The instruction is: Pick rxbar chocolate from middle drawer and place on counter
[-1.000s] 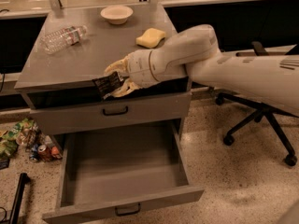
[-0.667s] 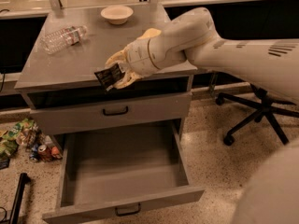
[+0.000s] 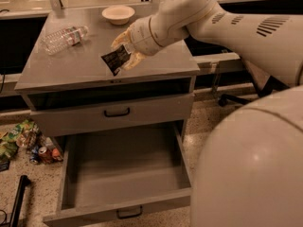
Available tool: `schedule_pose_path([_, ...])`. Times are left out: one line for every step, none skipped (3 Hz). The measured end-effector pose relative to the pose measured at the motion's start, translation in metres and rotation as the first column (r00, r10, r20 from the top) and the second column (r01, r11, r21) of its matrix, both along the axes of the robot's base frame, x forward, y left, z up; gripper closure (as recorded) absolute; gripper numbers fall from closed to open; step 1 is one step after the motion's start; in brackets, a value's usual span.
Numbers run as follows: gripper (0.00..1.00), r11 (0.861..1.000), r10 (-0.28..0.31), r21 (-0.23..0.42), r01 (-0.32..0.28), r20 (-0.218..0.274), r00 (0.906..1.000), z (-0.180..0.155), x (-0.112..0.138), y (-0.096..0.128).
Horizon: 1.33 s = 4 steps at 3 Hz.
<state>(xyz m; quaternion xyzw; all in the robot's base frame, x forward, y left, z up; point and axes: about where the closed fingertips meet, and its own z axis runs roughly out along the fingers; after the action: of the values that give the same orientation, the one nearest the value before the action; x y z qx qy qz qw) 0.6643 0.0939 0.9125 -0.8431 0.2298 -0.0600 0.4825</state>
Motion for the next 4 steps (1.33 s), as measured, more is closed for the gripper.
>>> schedule_pose_path([1.00,1.000,-0.009,-0.018,0.010,0.047,0.9988,0.007,0.033,0.002])
schedule_pose_path([0.99,0.998,-0.033,-0.046,0.037,0.084,0.9959,0.001,0.083,0.017])
schedule_pose_path([0.77,0.996,-0.068,-0.058,0.073,0.085,0.9941,-0.008,0.115,0.029])
schedule_pose_path([0.54,0.994,-0.094,-0.049,0.099,0.090,0.9914,-0.011,0.129,0.039])
